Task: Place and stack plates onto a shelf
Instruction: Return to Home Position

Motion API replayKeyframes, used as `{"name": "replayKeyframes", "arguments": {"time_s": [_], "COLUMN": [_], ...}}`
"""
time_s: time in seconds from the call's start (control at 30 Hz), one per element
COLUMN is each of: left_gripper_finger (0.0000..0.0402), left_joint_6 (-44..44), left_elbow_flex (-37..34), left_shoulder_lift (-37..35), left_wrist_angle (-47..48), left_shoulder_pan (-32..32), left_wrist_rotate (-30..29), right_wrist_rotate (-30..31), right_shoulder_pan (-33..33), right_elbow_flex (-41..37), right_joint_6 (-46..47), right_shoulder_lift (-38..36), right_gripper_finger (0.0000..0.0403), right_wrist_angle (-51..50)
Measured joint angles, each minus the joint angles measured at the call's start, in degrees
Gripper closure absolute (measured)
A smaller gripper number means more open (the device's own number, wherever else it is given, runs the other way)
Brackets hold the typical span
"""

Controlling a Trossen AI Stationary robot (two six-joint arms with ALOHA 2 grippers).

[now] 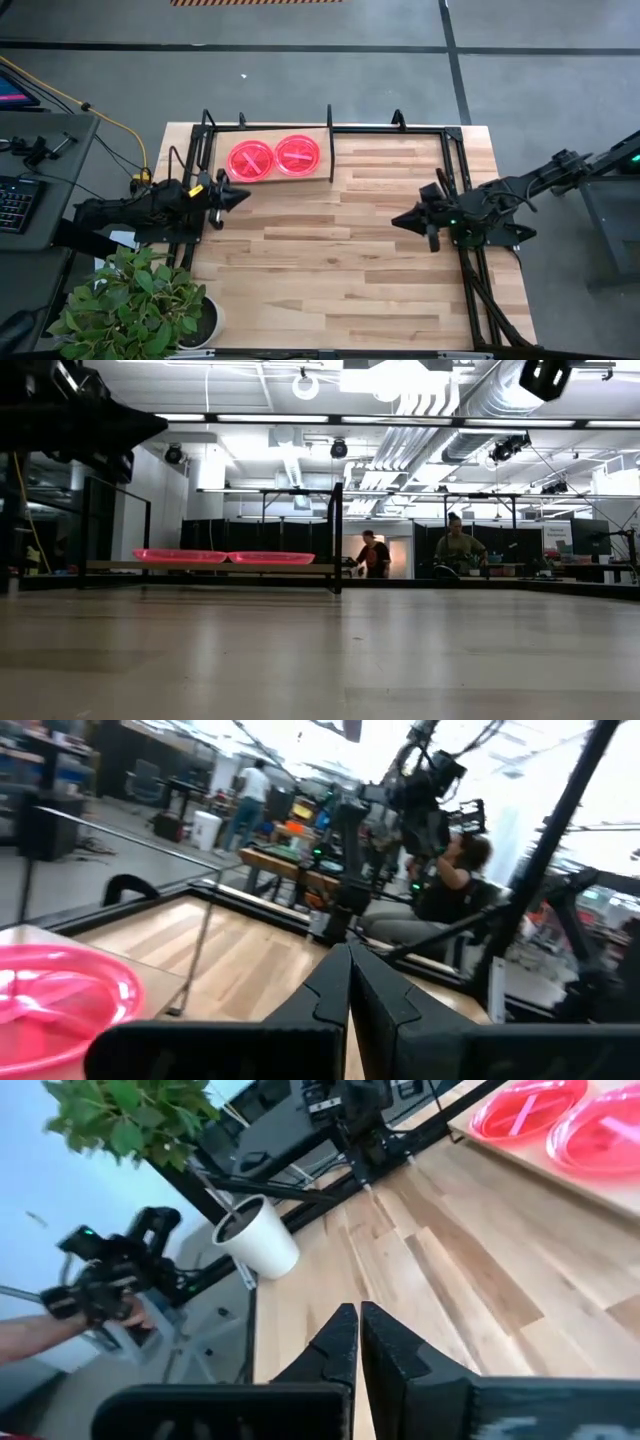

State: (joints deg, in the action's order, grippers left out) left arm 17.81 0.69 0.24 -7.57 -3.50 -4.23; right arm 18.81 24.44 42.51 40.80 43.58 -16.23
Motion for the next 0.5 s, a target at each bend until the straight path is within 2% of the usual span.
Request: {"name": "replayKeyframes", "arguments": {"time_s": [0.13,0.27,0.5], "left_gripper_finger": [0.0401,0.0401,0.0401], "left_joint_6": [-0.26,-2.04,-1.54], "left_elbow_flex": [0.0,0.0,0.0], "left_shoulder_lift": [0.01,0.0,0.01], "left_wrist_angle": [0.57,1.47,2.33], "left_shoulder_pan": [-0.29,-0.25,-0.19], "left_wrist_rotate": [-3.17,-4.04,-3.95], "right_wrist_rotate": [0.44,0.58,0.15], "right_shoulder_pan": [0.86,0.41,-3.2], "right_elbow_flex": [-5.83,-12.14,-19.45], "right_joint_6": [1.72,1.59,0.36], "right_shoulder_lift": [-6.0,-10.6,-12.77], "right_gripper_finger": [0.0403,0.0403,0.0403], "right_wrist_angle": [2.75,10.31,19.04]}}
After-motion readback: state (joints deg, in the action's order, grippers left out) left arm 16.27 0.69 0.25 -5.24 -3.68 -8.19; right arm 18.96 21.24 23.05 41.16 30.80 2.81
